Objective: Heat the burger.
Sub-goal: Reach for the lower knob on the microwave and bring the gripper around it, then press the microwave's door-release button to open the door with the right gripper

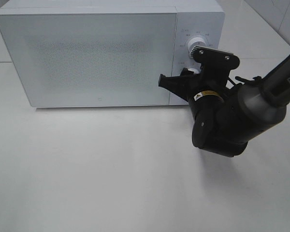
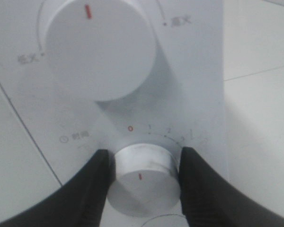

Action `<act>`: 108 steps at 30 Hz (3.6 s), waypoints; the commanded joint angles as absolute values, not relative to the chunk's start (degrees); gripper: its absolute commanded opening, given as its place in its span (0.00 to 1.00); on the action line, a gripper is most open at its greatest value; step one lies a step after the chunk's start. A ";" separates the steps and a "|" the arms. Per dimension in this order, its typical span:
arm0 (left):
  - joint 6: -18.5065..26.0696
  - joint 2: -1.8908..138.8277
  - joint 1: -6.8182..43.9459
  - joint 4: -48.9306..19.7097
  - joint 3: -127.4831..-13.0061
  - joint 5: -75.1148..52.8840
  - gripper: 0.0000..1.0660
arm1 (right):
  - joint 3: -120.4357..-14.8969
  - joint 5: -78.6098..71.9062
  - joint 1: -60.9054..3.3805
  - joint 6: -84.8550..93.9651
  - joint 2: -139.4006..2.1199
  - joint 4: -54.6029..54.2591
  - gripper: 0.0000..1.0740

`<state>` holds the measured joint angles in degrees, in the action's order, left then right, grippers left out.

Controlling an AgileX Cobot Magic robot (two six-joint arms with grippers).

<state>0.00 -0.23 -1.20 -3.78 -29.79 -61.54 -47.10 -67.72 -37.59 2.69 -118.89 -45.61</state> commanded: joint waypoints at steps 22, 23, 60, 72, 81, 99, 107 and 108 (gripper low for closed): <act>0.00 -1.66 -1.26 -4.13 -29.62 -61.08 0.92 | -48.24 -68.93 -37.30 -73.63 -119.29 -25.50 0.01; 0.00 -1.66 -1.26 -4.13 -29.62 -61.08 0.92 | -48.24 -70.13 -37.30 -78.04 -119.29 -24.64 0.01; 0.00 -1.66 -1.26 -4.13 -29.62 -61.08 0.92 | -48.24 -80.10 -37.30 -87.95 -119.29 -31.17 0.14; 0.00 -1.66 -1.26 -4.13 -29.62 -61.08 0.92 | -47.10 -80.16 -37.30 -80.16 -119.18 -39.53 0.49; 0.00 -1.66 -1.26 -4.13 -29.62 -61.08 0.92 | -41.25 -77.75 -37.30 -73.28 -116.31 -39.76 0.63; 0.00 -1.66 -1.26 -4.13 -29.62 -61.08 0.92 | -32.26 -47.84 -37.30 -36.04 -99.75 -27.39 0.64; 0.00 -1.66 -1.26 -4.13 -29.62 -61.08 0.92 | -32.31 -26.53 -34.32 -14.55 -92.42 -24.64 0.64; 0.00 -1.66 -1.26 -4.13 -29.62 -61.08 0.92 | -32.31 -24.35 -33.80 -12.32 -91.62 -23.95 0.64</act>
